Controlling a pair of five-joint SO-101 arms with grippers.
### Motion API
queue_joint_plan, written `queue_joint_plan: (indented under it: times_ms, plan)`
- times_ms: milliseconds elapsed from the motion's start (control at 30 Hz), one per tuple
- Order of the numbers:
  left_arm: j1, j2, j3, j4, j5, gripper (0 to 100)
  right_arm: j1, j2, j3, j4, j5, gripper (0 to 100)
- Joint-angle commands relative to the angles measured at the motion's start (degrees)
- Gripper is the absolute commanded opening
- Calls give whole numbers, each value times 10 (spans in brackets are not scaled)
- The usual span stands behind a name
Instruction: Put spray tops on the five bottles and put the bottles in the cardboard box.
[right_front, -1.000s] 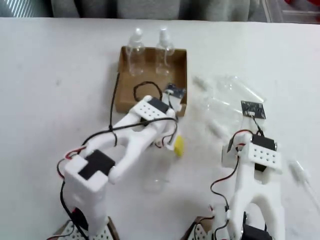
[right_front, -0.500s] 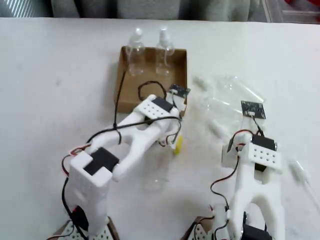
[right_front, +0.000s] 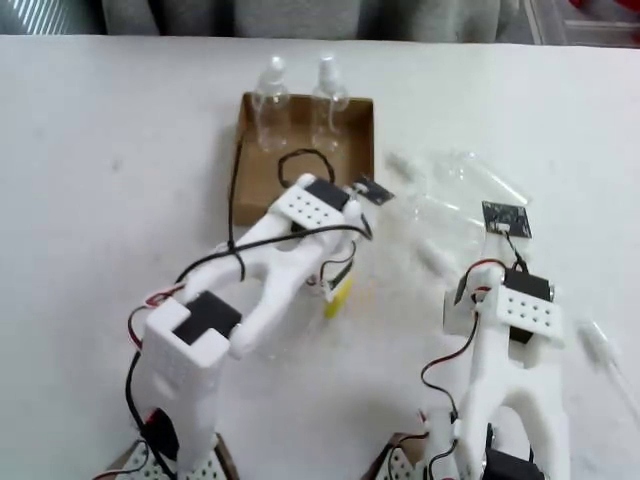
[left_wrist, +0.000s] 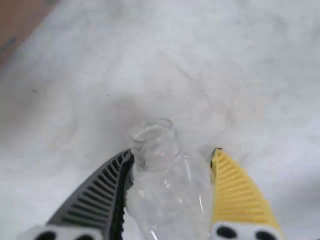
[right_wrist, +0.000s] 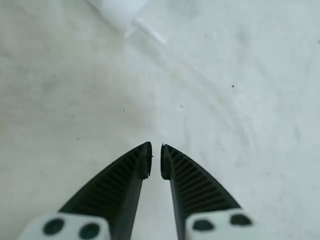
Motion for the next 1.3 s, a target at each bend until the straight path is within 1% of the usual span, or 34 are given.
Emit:
queue_joint_plan:
  times_ms: [0,33,167,233,300,333,467,533,667,833,967,1133,1267]
  plan:
    - [-3,-2,-27,14,-33,27,-7,-13,-3,-6,7,16]
    - [-5,-2,-29,11,-30,30,-7,-13,-3,-6,7,16]
    - [-6,3,-18,-40,-29,32,-7,-13,-3,-6,7,16]
    - [-4,0,-1,-65,-29,50,-7,-13,-3,-6,7,16]
    - [-4,-2,14,-76,-16,108,-7,-13,-3,-6,7,16]
    - [-5,-2,18,-76,0,152,-7,-13,-3,-7,7,16]
    - [-6,-2,23,-53,44,321,-7,-13,-3,-7,7,16]
    - [-4,-2,19,-37,53,360,-7,-13,-3,-7,7,16]
    - [-4,-7,18,-24,55,365,-7,-13,-3,-7,7,16]
    - [-7,-51,24,-20,55,362,-7,-13,-3,-7,7,16]
    - [-3,-62,24,2,62,362,-7,-13,-3,-7,7,16]
    - [-4,-62,37,-10,174,365,-7,-13,-3,-7,7,16]
    - [-1,-65,88,-73,229,365,-7,-13,-3,-7,7,16]
